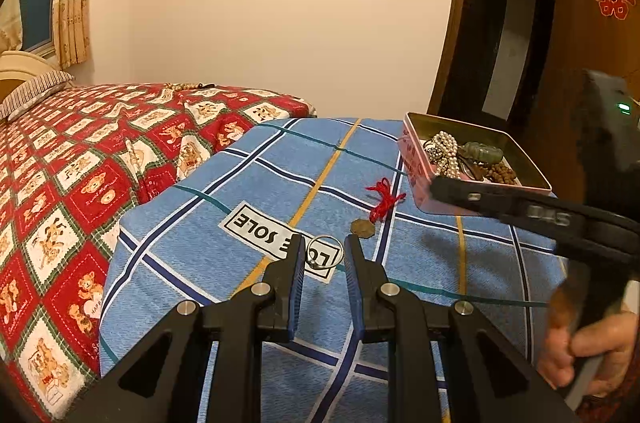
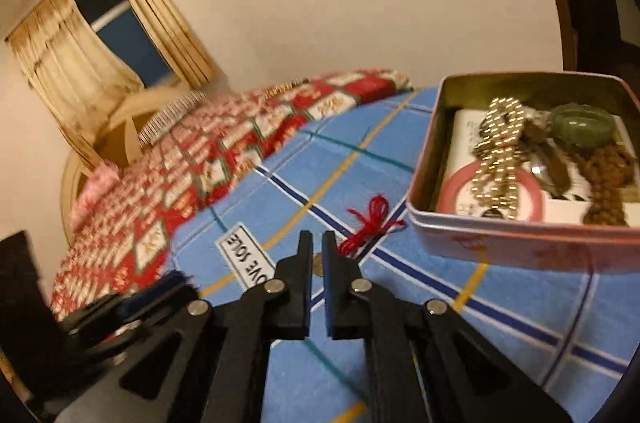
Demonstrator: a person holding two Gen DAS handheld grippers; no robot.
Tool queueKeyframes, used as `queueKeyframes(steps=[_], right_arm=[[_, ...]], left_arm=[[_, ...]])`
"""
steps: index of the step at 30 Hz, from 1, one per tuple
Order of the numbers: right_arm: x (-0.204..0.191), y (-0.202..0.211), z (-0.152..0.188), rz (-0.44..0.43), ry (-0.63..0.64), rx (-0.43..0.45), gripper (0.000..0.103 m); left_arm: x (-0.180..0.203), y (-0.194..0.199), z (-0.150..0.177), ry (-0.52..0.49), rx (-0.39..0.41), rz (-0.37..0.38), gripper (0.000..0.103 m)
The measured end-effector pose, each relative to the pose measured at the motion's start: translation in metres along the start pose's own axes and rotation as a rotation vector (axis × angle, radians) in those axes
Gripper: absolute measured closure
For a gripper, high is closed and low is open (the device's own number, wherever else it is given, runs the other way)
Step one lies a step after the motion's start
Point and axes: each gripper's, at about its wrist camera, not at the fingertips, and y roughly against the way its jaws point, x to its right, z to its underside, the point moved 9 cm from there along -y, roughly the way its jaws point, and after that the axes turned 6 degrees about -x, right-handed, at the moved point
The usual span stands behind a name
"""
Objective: Organize jewelry
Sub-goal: 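Grasp the red string with the right gripper while the left lifts the ring, then carry the ring and red string over the pink tin with both grippers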
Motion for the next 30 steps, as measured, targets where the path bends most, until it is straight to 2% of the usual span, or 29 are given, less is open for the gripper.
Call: queueKeyframes(steps=[5,9,11,12,13,14,16,18,20,22,26,30], right_arm=[[0.0,0.014,0.0,0.04,0.011,0.044,0.095],[0.005,-0.013,0.001,0.059,-0.017,-0.037,0.088],[0.007,-0.032,0.0,0.071,-0.022,-0.097,0.071],[0.008,-0.039,-0.001,0.087,-0.014,-0.118,0.049],[0.009,-0.047,-0.004,0.112,-0.005,-0.132,0.033],[0.01,-0.054,-0.007,0.137,0.006,-0.134,0.029],[0.013,-0.066,-0.013,0.184,0.017,-0.137,0.03],[0.014,-0.083,-0.012,0.229,0.023,-0.178,0.038],[0.012,-0.087,-0.016,0.269,0.064,-0.175,0.062],[0.015,-0.087,-0.017,0.291,0.072,-0.183,0.093],[0.021,-0.077,-0.014,0.206,0.03,-0.167,0.093],[0.013,-0.043,-0.018,0.144,0.04,-0.053,0.093]], left_arm=[[0.0,0.0,0.0,0.007,-0.001,-0.012,0.083],[-0.001,0.003,0.0,0.017,0.009,-0.016,0.083],[-0.002,0.004,0.0,0.022,0.013,-0.015,0.083],[-0.002,0.004,0.0,0.024,0.015,-0.014,0.083],[-0.003,0.005,0.0,0.028,0.016,-0.012,0.083],[-0.003,0.005,0.0,0.031,0.017,-0.01,0.083],[-0.005,0.006,0.001,0.037,0.015,-0.006,0.083],[-0.006,0.006,0.001,0.043,0.014,-0.004,0.083],[-0.007,0.006,0.001,0.048,0.015,0.0,0.083],[-0.006,0.006,0.001,0.047,0.016,0.004,0.083],[-0.005,0.008,0.0,0.038,0.028,0.0,0.083],[0.0,0.011,-0.001,0.014,0.041,-0.008,0.083]])
